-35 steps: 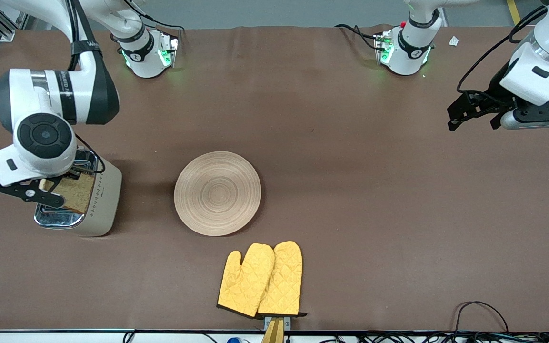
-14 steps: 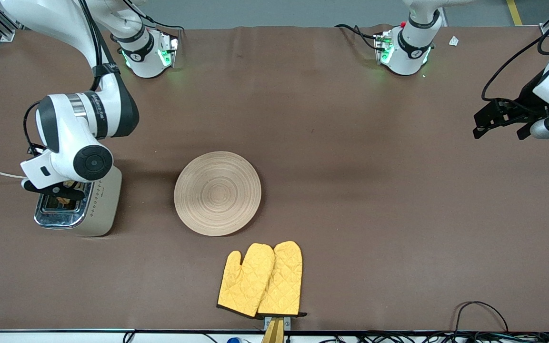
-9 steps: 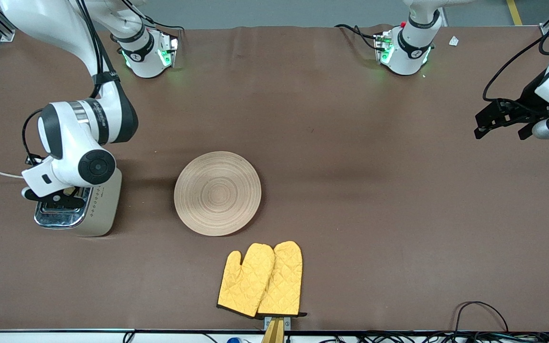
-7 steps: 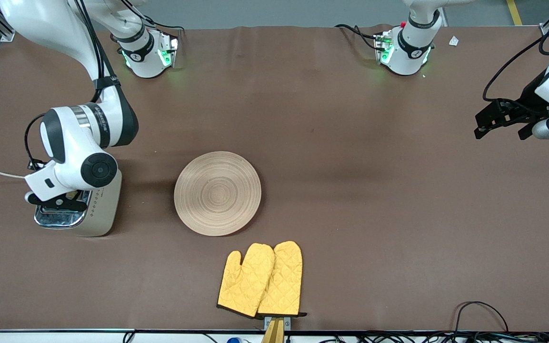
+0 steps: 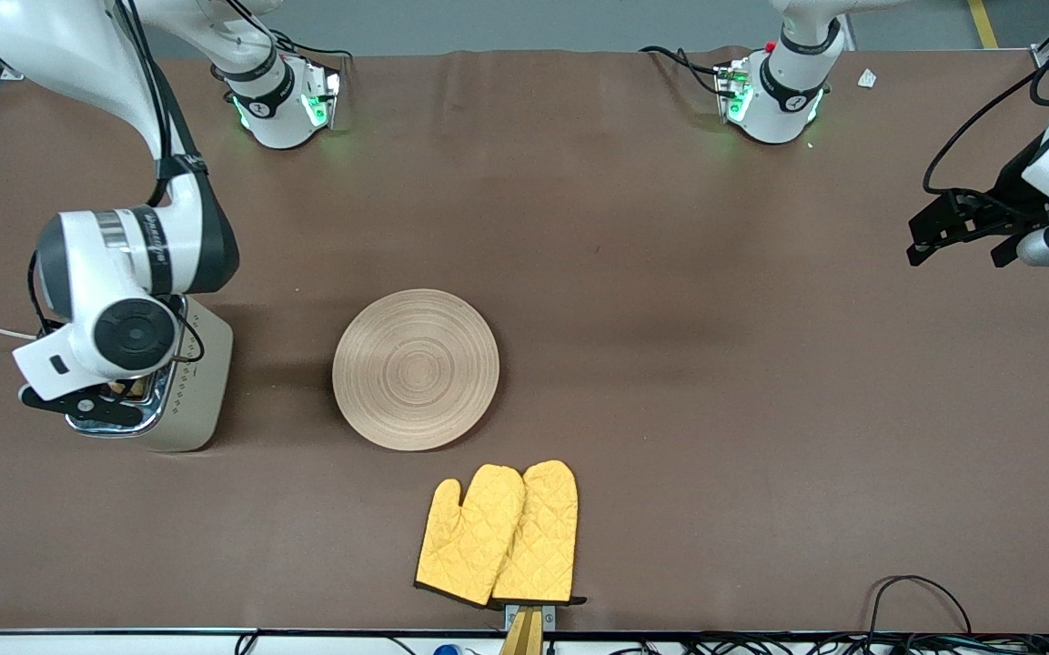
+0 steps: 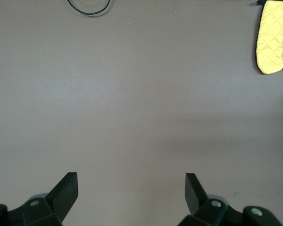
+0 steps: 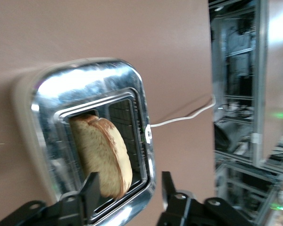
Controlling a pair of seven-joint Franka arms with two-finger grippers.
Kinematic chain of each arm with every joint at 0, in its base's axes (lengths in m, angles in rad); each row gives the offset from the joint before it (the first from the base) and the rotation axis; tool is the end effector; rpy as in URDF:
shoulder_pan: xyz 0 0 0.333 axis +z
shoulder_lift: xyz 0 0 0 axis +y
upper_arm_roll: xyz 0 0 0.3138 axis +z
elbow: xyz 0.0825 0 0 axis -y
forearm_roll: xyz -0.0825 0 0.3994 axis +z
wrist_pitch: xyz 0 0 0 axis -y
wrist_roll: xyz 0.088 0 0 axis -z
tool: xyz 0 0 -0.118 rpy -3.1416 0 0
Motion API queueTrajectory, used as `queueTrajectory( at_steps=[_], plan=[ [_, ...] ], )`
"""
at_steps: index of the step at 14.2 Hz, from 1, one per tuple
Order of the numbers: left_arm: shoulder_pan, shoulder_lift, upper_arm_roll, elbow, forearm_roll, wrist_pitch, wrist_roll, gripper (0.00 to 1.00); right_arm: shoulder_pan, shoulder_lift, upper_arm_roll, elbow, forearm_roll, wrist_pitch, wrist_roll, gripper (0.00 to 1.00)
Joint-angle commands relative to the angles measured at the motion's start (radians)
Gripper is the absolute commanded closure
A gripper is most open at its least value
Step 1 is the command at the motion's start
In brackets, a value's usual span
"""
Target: Move plate and put bread in toaster
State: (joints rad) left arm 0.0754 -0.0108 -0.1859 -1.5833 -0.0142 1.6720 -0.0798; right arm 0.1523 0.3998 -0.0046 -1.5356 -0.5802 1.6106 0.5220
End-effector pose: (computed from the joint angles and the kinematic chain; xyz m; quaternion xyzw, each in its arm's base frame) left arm 0.5742 -0.0658 0.6207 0.9986 -0.0150 0.0488 0.0108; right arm 0.6552 0.0344 0.4023 0.9395 -0.1194 -0.0539 0.3164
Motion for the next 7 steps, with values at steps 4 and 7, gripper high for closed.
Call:
queueTrajectory(
  at_steps=[4, 7],
  plan=[
    [0.0, 0.006, -0.012, 0.019, 0.023, -0.005, -0.006, 0.0, -0.167, -0.214, 0.009, 0.045, 0.458, -0.014, -0.089, 0.0],
    [0.001, 0.006, -0.012, 0.02, 0.023, -0.005, 0.0, 0.0, -0.206, -0.309, 0.009, 0.008, 0.549, -0.014, -0.183, 0.0]
  ],
)
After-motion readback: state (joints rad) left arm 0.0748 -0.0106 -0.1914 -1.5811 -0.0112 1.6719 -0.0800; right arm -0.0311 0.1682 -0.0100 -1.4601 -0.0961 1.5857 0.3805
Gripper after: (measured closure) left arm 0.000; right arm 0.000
